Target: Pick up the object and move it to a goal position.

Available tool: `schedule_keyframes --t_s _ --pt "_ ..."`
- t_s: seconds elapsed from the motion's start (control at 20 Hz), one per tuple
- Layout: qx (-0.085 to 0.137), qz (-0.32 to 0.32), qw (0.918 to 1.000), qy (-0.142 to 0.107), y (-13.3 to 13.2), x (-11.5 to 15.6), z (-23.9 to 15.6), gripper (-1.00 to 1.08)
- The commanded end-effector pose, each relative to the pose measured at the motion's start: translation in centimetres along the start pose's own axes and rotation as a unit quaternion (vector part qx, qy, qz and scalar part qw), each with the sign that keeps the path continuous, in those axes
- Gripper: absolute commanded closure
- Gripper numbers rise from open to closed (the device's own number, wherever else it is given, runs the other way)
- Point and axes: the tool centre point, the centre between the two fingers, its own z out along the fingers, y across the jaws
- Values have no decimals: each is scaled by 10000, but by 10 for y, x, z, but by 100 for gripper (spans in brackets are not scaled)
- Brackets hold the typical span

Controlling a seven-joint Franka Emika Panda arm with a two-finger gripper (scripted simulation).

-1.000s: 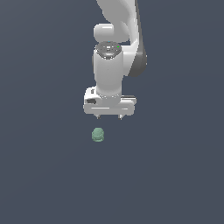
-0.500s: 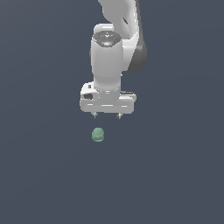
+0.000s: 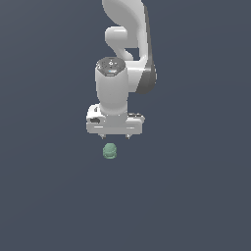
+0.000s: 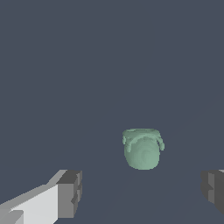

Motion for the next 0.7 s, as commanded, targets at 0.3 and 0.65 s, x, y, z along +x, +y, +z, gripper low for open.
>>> schedule_keyframes --t_s 0.3,0.65 --pt "76 -207 9995 -214 28 -11 66 -92" --pt "102 -262 9992 -268 35 -15 84 -92"
